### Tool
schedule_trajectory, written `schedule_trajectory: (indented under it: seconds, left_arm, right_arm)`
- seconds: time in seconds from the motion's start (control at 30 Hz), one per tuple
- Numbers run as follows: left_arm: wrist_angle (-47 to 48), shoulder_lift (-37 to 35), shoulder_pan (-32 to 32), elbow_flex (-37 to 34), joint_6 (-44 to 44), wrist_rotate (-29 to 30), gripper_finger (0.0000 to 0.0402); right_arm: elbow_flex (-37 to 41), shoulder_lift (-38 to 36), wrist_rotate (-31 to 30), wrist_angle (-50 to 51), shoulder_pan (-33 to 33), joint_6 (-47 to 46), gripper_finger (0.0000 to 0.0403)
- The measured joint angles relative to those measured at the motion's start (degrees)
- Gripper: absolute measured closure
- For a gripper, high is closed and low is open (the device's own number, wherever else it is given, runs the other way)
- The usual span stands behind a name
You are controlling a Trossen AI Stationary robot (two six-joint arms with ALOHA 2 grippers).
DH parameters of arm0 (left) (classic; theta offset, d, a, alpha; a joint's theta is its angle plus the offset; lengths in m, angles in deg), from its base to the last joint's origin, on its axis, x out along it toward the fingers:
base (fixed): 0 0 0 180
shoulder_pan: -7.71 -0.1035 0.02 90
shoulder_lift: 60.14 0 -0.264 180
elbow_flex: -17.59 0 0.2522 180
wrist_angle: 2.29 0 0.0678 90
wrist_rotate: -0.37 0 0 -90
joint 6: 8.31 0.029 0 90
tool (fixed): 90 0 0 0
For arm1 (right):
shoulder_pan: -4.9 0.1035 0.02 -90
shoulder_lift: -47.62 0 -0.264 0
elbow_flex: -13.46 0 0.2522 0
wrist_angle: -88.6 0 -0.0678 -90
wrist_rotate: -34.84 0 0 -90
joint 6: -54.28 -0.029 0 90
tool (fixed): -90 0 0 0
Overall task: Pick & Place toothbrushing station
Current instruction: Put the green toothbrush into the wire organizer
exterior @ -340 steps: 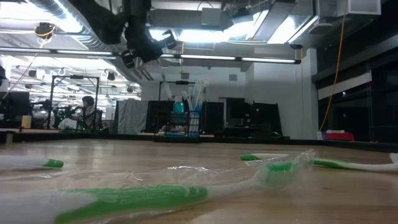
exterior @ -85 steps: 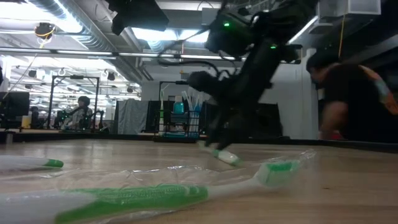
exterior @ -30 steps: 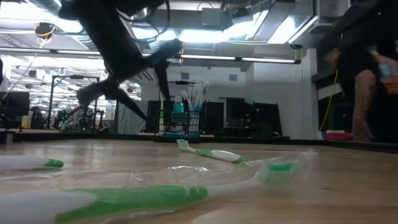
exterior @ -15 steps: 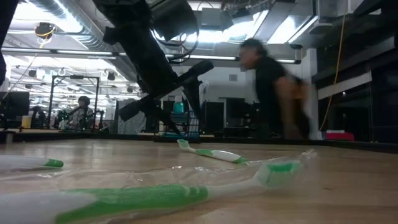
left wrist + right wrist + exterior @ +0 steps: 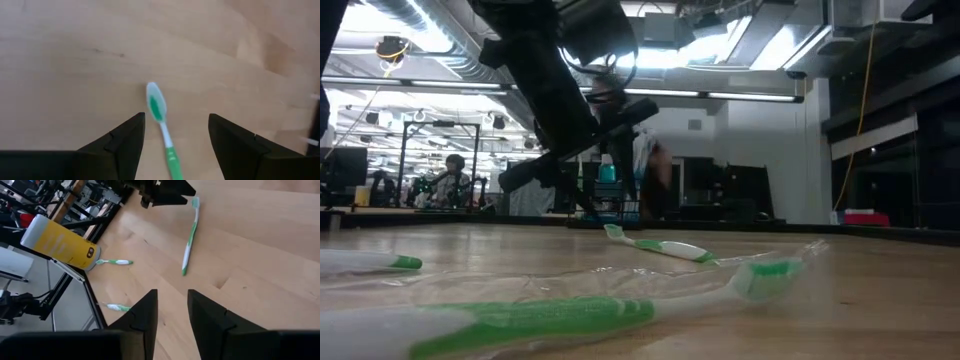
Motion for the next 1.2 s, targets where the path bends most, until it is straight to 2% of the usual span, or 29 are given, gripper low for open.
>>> schedule_trajectory:
  seconds: [0.2, 0.73, 1.2]
  left_arm:
    - [2.2, 0.0, -0.9, 0.0, 0.3, 0.7, 0.0188]
    - [2.8, 0.5, -2.9, -0.1, 1.1, -2.8, 0.0191]
    - [2.2, 0.5, -2.9, -0.1, 0.8, -3.8, 0.0272]
  right_arm:
    - [0.0, 0.0, 0.0, 0.1, -0.1, -0.2, 0.0293]
    - [0.0, 0.0, -2.1, 0.4, -0.3, -1.3, 0.0293]
    - [0.0, 0.0, -3.0, 1.5, -0.3, -1.3, 0.0293]
